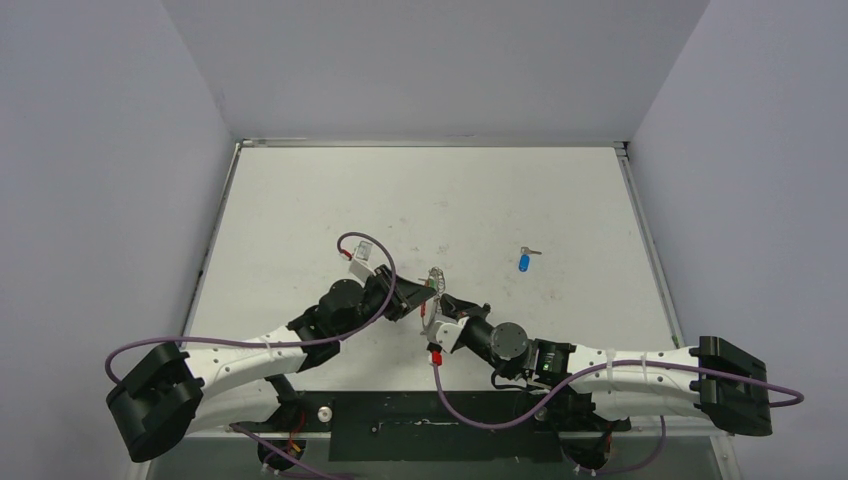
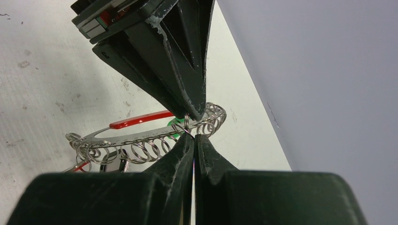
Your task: Put the keys on the keyring
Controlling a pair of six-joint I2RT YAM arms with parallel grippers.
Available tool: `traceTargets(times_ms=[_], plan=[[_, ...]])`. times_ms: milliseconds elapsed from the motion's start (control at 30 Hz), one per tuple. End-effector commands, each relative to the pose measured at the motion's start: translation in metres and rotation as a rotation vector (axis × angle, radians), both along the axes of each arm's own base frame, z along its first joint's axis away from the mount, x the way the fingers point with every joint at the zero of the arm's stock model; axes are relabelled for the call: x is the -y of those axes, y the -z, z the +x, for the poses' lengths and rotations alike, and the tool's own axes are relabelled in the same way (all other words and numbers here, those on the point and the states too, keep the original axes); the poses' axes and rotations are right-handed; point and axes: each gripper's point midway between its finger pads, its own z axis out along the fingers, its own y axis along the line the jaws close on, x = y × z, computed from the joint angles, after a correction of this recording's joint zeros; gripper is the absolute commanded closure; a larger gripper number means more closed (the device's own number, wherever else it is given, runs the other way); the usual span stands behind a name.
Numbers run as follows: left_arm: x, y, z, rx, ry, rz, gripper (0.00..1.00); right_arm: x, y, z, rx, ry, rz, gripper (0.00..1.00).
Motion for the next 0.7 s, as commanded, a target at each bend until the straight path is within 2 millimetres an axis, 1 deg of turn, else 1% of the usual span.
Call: traceTargets(times_ms=[0,167,300,400,433,567,600,667], plan=[[0.0056,-0.0439,0.0048,0.095,0.003,-0.095,0.87,-0.0047,-0.0130,-0.0021,0.000,-0.014,0.061,1.00],[0.0050,-0.0472,0.0042,0.122,0.008,-0.086,0.95,-0.0053,-0.0124,-0.0030,-0.004,-0.019,0.059,1.00],[0.0039,-0.0470,0.0044,0.136,0.007,-0.074,0.98,-0.0060,-0.0129,-0.0032,-0.005,-0.022,0.058,1.00],[0.0022,-0.0449,0.0053,0.141,0.001,-0.060,0.99,-0.0067,-0.0123,-0.0033,-0.007,-0.024,0.054,1.00],[0.0016,-0.0436,0.0056,0.138,-0.002,-0.056,0.97,-0.0069,-0.0118,-0.0035,-0.008,-0.025,0.053,1.00],[-0.0018,-0.0416,0.0070,0.139,-0.017,-0.046,0.73,-0.0085,-0.0113,-0.0044,-0.013,-0.032,0.051,1.00],[-0.0024,-0.0441,0.0067,0.151,-0.017,-0.052,0.69,-0.0087,-0.0111,-0.0041,-0.013,-0.031,0.050,1.00],[-0.0029,-0.0487,0.0054,0.165,-0.013,-0.065,0.67,-0.0089,-0.0101,-0.0041,-0.015,-0.031,0.048,1.00]])
